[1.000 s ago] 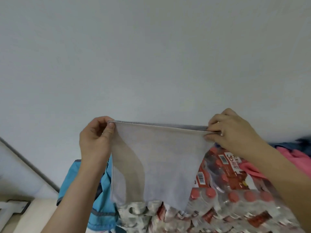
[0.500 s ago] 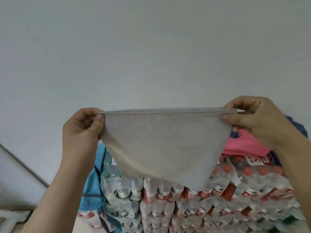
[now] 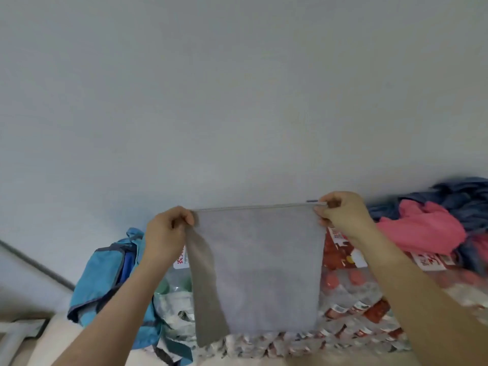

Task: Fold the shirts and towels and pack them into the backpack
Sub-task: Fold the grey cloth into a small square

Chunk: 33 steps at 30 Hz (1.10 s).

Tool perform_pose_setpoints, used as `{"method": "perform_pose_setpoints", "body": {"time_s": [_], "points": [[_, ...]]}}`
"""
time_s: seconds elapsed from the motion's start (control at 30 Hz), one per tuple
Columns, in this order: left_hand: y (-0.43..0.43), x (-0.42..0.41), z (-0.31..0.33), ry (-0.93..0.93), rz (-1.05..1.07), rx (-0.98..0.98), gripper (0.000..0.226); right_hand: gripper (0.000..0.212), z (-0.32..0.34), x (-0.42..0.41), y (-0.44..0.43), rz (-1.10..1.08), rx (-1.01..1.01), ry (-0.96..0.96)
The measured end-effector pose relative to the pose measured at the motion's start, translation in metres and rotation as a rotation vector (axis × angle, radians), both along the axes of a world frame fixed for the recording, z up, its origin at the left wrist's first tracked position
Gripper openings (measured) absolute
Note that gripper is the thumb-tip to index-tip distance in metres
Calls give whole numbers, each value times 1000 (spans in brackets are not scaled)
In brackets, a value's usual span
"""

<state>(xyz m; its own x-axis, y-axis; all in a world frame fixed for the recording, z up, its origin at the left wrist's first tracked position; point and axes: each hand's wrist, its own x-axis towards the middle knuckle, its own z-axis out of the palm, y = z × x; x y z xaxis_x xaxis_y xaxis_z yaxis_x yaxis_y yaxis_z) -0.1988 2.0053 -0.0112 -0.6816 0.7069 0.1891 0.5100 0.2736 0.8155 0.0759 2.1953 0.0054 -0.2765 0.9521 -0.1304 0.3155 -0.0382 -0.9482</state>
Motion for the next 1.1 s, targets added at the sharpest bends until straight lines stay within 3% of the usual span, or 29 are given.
{"method": "perform_pose_setpoints", "body": {"time_s": [0.13,0.3,0.43,0.63,0.9,1.1], "points": [[27,-34,-24,17,14,-116,40,22,-50,-47,25,-90,50,-106],[54,-74,-58,66,8,-280,41,6,-86,-88,50,-126,142,-235],[66,-90,-74,27,-2,-358,39,12,-98,-113,50,-182,160,-332],[75,-105,-85,-40,4,-331,32,13,-107,-131,49,-257,195,-344],[84,-116,-85,48,-62,-415,25,4,-113,-138,49,-287,162,-448],[83,-124,-75,-188,-198,-363,45,4,-101,-142,39,-324,172,-347]]}}
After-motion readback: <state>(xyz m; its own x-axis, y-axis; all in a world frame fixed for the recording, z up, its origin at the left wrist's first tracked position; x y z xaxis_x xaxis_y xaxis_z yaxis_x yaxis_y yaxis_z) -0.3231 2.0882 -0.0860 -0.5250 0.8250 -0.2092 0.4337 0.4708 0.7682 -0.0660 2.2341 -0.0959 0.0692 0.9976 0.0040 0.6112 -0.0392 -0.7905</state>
